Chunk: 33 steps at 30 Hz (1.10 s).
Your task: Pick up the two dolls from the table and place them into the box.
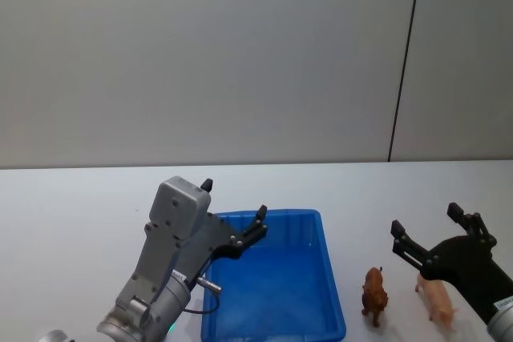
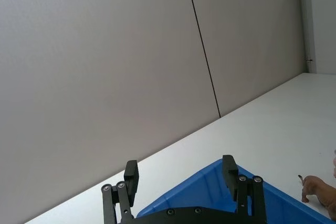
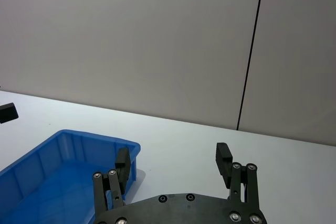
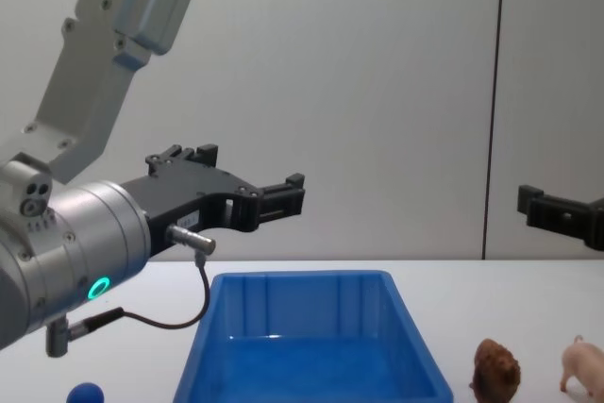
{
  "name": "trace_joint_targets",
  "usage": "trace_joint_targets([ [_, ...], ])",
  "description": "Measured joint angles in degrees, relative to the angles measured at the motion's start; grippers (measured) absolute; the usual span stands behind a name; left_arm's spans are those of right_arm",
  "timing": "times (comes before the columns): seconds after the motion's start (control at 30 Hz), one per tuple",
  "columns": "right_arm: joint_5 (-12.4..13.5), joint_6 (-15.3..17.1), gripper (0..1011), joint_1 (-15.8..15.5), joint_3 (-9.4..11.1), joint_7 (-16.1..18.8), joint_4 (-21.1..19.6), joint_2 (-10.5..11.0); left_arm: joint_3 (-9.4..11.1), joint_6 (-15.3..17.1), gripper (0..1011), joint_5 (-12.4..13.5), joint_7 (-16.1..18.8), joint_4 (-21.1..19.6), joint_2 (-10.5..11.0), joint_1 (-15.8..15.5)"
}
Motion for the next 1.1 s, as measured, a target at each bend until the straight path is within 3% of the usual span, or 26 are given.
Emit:
trace_joint_targets([
  [0.8, 0.07, 0.24, 1001, 0.13, 0.19, 0.05, 0.2, 0.1, 0.0, 0.0, 1002, 0.0, 0.0, 0.0, 0.0, 0.0],
  [1.1, 1.12, 3.11, 1001, 0.34, 1.26, 0.46, 1.06, 1.07, 0.0, 0.0, 1002, 0.0, 0.0, 0.0, 0.0, 0.0],
])
